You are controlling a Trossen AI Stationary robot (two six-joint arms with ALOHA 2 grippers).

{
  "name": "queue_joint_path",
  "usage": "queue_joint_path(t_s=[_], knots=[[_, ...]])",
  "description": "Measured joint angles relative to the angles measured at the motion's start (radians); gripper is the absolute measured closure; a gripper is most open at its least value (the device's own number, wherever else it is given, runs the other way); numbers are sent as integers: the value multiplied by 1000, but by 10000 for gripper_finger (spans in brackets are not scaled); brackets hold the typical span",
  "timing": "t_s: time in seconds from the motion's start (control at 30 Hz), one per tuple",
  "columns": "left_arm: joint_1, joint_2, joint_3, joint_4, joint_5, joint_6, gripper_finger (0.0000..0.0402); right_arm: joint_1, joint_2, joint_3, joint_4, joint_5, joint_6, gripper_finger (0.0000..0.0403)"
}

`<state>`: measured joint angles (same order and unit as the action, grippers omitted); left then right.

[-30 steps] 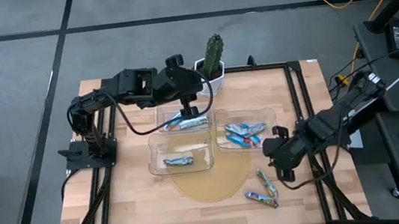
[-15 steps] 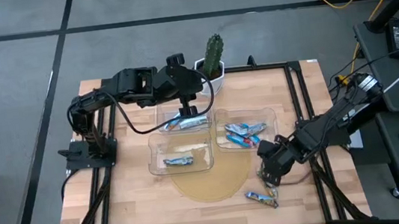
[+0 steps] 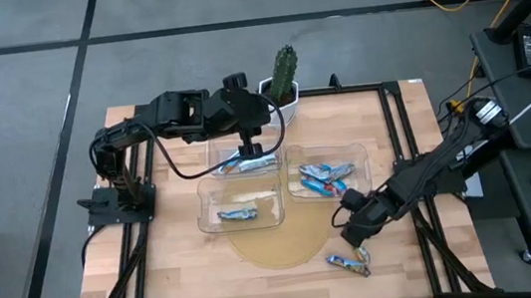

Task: Pick and place Granola Bars by type
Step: Put the yellow granola bar into the top bin

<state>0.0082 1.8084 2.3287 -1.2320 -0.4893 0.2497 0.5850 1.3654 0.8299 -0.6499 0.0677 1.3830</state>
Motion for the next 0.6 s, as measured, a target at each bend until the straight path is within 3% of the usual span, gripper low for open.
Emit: queue_joint_path(t_s=[0.6], knots=[[0,0,0,0,21,25,318,0,192,-2,41,-4,5,115]])
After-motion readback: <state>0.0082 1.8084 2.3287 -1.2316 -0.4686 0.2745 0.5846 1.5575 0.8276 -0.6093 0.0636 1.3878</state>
